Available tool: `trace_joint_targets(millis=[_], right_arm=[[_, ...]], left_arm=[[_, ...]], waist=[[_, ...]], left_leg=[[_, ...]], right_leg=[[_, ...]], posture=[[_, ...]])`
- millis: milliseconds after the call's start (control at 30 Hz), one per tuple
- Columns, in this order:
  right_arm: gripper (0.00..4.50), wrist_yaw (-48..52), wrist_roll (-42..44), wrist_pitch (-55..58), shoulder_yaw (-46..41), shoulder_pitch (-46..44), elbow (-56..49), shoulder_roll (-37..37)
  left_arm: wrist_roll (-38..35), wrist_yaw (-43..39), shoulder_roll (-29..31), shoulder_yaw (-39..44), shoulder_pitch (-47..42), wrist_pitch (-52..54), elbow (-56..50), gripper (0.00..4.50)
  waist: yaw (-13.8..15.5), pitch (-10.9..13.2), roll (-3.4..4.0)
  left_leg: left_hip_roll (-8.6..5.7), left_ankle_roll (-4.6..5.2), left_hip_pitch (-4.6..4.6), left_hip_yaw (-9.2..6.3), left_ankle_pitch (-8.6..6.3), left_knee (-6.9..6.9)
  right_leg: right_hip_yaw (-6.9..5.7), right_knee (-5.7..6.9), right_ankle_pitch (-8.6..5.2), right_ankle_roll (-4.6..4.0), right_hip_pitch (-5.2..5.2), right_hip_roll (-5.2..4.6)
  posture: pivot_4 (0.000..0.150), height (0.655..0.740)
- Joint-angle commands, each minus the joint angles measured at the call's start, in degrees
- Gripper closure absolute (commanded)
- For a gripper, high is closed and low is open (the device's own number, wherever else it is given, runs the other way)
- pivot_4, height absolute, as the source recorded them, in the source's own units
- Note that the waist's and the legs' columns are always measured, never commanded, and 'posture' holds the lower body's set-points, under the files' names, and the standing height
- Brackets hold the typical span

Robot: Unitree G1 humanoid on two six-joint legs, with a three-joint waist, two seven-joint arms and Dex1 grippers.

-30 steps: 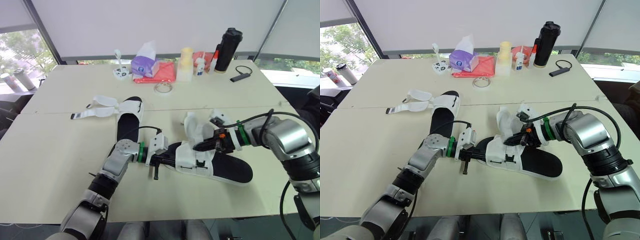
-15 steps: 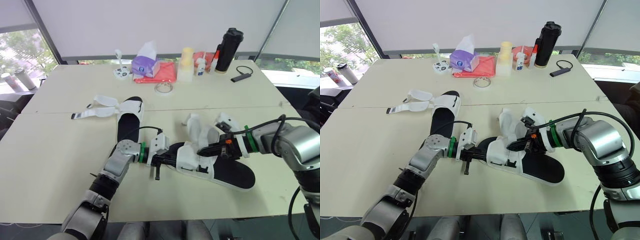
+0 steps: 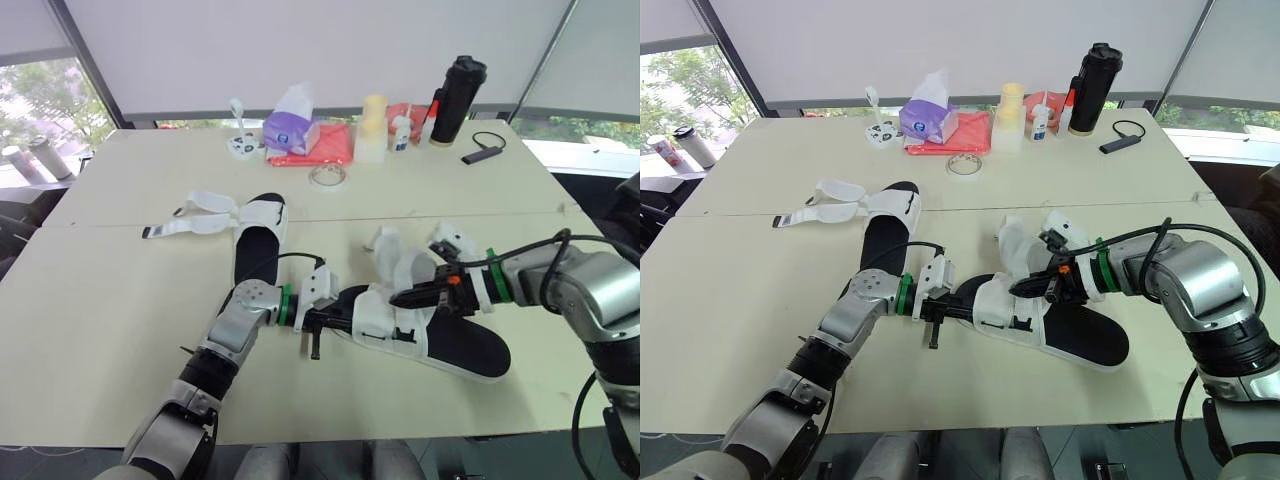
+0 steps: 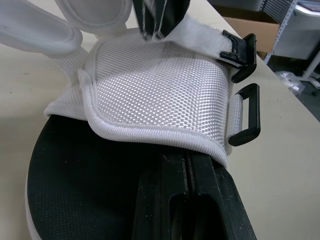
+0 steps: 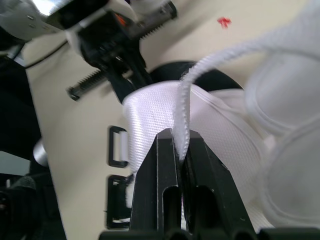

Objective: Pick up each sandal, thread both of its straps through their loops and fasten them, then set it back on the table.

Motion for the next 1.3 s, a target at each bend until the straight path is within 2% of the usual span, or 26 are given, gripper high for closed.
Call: trace_joint_targets(millis=[33, 267, 633, 967, 1067, 1300], right_arm=[[4.44, -0.57, 2.08, 0.67, -2.44, 0.54, -2.9, -0.73], [4.44, -2.45, 4.55, 2.44, -4.46, 1.92, -5.12, -0.57], [4.44, -5.17, 2.26, -1.05, -2.52, 6.98, -7.39, -2.29], [4.44, -4.55, 4.09, -1.25, -3.5, 8.62, -9.64, -3.77], [3.54, -4.21, 5.32, -1.22, -4.38, 9.09, -10.64, -4.4], [0.13, -4.28, 7.64, -0.58, -7.52, 9.95, -13.86, -7.99]], left_arm=[[-0.31, 0.08, -0.16, -0.44, -0.55, -0.34, -0.22, 4.5], [-0.29, 0.1, -0.14, -0.36, -0.89, -0.54, 0.21, 4.5], [-0.32, 0.06, -0.23, -0.41, -0.98, -0.57, 0.17, 4.5], [-0.18, 0.22, -0.27, -0.43, -1.04, -0.63, 0.29, 4.5], [-0.17, 0.25, -0.35, -0.43, -1.09, -0.66, 0.37, 4.5], [-0.14, 0.28, -0.58, -0.59, -0.99, -0.75, 0.46, 4.5]], waist=[[0.03, 0.0, 0.0], [0.02, 0.0, 0.0], [0.06, 0.0, 0.0], [0.15, 0.0, 0.0], [0.19, 0.0, 0.0], [0.21, 0.0, -0.01]], left_leg=[[0.0, 0.0, 0.0, 0.0, 0.0, 0.0], [0.02, 0.0, 0.0, 0.0, 0.0, 0.0], [0.02, 0.0, 0.0, 0.0, 0.0, 0.0], [0.02, 0.0, 0.0, 0.0, 0.0, 0.01], [0.02, 0.0, 0.0, 0.0, 0.0, 0.01], [0.02, 0.01, 0.0, 0.0, 0.0, 0.01]], right_leg=[[0.0, 0.0, 0.0, 0.0, 0.0, 0.0], [0.0, 0.0, 0.0, 0.0, 0.0, 0.0], [0.0, 0.0, 0.0, 0.0, 0.01, 0.0], [0.0, -0.01, 0.0, 0.0, 0.03, -0.01], [0.0, -0.02, 0.0, 0.0, 0.03, -0.02], [-0.01, -0.03, -0.01, 0.0, 0.04, -0.03]], posture=[[0.15, 0.7296], [0.15, 0.7296], [0.15, 0.7296], [0.15, 0.7296], [0.15, 0.7296], [0.15, 0.7296]])
